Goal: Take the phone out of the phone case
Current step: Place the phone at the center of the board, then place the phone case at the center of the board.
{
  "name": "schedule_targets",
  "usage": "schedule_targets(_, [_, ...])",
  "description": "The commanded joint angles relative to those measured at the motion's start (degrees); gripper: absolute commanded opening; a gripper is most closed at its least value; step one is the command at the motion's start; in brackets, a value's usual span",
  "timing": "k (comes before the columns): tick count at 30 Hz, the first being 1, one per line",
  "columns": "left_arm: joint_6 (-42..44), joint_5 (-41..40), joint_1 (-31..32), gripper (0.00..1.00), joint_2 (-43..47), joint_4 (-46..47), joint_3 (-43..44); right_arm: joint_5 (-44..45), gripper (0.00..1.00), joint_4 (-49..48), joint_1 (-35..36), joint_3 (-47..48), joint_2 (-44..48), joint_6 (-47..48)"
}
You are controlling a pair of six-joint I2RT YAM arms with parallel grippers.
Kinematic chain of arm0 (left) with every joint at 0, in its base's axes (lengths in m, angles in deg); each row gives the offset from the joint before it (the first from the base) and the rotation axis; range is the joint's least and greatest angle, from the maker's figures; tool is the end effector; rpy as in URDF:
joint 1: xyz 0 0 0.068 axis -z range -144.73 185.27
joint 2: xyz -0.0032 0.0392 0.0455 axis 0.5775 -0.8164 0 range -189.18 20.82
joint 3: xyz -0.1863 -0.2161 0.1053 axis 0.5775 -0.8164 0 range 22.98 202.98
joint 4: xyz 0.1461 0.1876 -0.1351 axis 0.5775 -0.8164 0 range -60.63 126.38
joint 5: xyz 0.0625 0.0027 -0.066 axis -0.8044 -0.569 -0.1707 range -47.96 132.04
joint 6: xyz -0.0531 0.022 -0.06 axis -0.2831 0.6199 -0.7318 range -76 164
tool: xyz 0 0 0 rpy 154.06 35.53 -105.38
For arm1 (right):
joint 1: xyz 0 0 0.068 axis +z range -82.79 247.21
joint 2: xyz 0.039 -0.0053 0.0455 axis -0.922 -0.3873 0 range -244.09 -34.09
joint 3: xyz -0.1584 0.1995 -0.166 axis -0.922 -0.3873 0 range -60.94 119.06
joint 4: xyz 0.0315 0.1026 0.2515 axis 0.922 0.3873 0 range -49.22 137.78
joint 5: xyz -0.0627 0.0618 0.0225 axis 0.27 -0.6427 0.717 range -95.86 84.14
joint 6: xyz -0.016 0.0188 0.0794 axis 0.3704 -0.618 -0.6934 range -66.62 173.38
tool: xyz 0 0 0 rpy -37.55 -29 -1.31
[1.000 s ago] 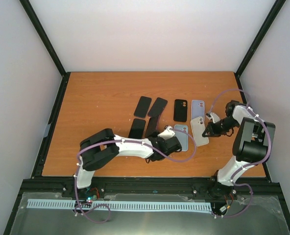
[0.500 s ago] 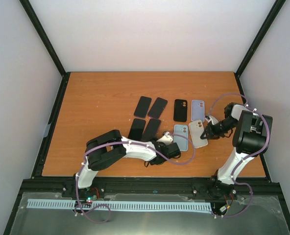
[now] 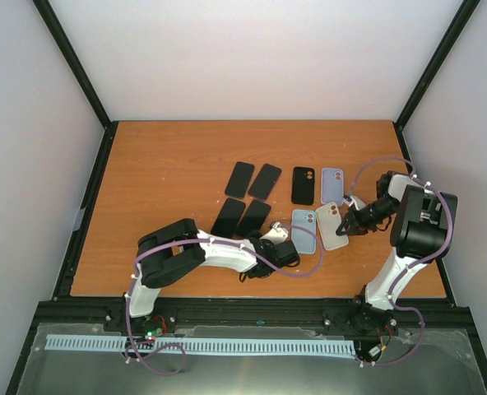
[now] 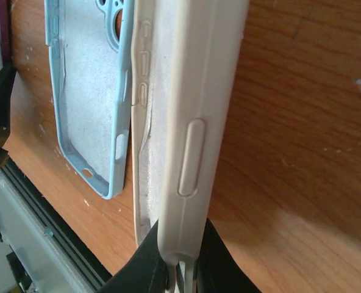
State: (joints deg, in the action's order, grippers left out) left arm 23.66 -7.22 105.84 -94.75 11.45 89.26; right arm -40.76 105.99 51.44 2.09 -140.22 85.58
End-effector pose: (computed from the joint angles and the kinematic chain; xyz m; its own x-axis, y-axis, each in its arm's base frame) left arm 0.1831 -0.3539 0.1077 -0.4903 0.7078 -0.5086 0.4015 0.7013 0.5890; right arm 0.2899 -0.0387 0.1390 -0.9841 -0.1762 -0.0235 -0.1518 0.7640 0.6271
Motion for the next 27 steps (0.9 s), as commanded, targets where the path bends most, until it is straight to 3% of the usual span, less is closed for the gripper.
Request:
schedule_targets(1, [-1.0, 3.6, 0.1, 0.35, 2.8, 2.1, -1.3, 0.9, 0.08, 5.4, 0.0, 1.5, 0.5, 2.5])
schedule_targets(11, [1.1, 7.9, -1.6, 0.46, 9.7, 9.1, -5.1, 2.5, 0.06, 6.8, -1.3, -0.8, 0.2, 1.3])
schedule_targets(12, [1.0, 8.5, -1.8, 0.47, 10.6, 9.4, -5.5, 2.2, 0.09, 7.0, -1.3, -0.8, 0.4, 1.6])
schedule_targets(13, [1.1, 9.1, -2.1, 0.49, 11.3, 10.1, -5.8, 1.7, 0.21, 7.5, -1.3, -0.9, 0.3, 2.2])
schedule_targets(14, [1.1, 9.7, -2.4, 0.50, 12.0, 10.5, -6.2, 1.3, 0.26, 8.1, -1.3, -0.9, 0.2, 2.8])
schedule_targets(19, [0.8, 12.0, -4.8, 0.55, 16.0, 11.5, -8.0, 2.2, 0.40, 8.0, -2.2, -1.2, 1.4, 3.1])
schedule_targets(27, [1.8, 14.2, -9.2, 0.59, 22.3, 13.8, -11.2, 5.8, 0.44, 6.5, -3.8, -0.9, 5.0, 2.9])
